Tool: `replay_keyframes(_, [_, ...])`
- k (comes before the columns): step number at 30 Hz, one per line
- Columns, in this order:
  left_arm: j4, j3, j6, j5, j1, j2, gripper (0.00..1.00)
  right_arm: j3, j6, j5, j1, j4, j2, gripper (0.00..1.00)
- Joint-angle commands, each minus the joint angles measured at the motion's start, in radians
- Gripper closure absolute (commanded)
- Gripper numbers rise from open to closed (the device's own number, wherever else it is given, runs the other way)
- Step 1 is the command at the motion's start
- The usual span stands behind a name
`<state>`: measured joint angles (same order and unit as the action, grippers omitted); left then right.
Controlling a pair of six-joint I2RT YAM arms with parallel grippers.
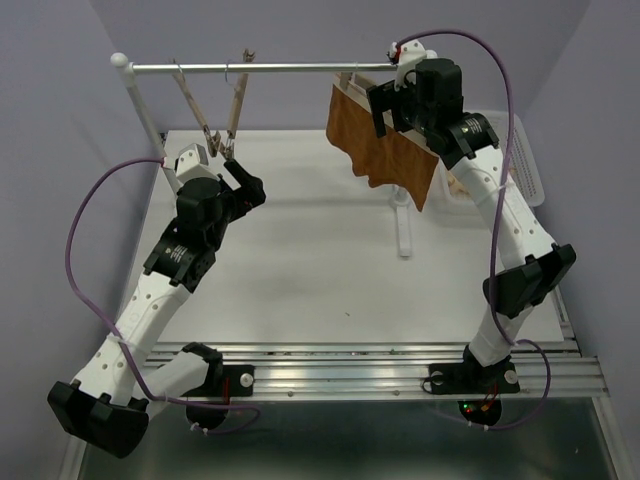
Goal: Remove the underwear clipped to the hanger
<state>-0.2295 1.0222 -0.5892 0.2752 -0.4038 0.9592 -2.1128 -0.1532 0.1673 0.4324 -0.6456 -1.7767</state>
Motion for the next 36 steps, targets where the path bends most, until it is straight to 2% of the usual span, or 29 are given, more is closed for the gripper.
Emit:
replay_keyframes(1, [0.022, 0.009, -0.004, 0.03, 0.005, 0.003, 0.01, -0.053, 0.009, -0.043, -0.006, 0.009, -0.004, 0.0])
replay_keyframes(4, [0.022, 0.01, -0.004, 0.033, 0.005, 0.006, 0.01, -0.07, 0.009, -0.066, -0.015, 0.006, -0.016, 0.01])
replay_keyframes(7, [0.024, 0.012, -0.006, 0.033, 0.005, 0.01, 0.01, -0.087, 0.017, -0.087, -0.015, 0.008, -0.032, 0.09])
replay_keyframes(8, [0.024, 0.01, -0.006, 0.035, 0.005, 0.01, 0.01, -0.091, 0.021, -0.094, -0.015, 0.008, -0.036, 0.15])
replay_keyframes(10, [0.024, 0.012, -0.008, 0.041, 0.006, 0.01, 0.01, -0.098, 0.023, -0.103, -0.015, 0.009, -0.041, 0.16])
replay_keyframes(13, [0.019, 0.012, -0.006, 0.051, 0.005, 0.009, 0.01, -0.114, 0.026, -0.094, -0.015, 0.009, -0.059, 0.28])
replay_keyframes(25, [0.012, 0.018, 0.0, 0.074, 0.006, 0.004, 0.01, -0.127, 0.033, -0.095, -0.015, 0.011, -0.084, 0.41])
replay_keyframes(27, [0.01, 0.018, 0.0, 0.076, 0.006, 0.003, 0.01, -0.125, 0.041, -0.094, -0.015, 0.02, -0.084, 0.45])
replay_keyframes(28, [0.01, 0.019, 0.0, 0.076, 0.005, 0.003, 0.01, -0.124, 0.049, -0.094, -0.015, 0.024, -0.084, 0.53])
replay_keyframes(32, [0.012, 0.016, 0.0, 0.076, 0.006, 0.004, 0.01, -0.107, 0.07, -0.089, -0.015, 0.063, -0.075, 0.66])
replay_keyframes(36, [0.012, 0.015, -0.001, 0.076, 0.006, 0.006, 0.01, -0.084, 0.086, -0.092, -0.015, 0.096, -0.059, 0.72])
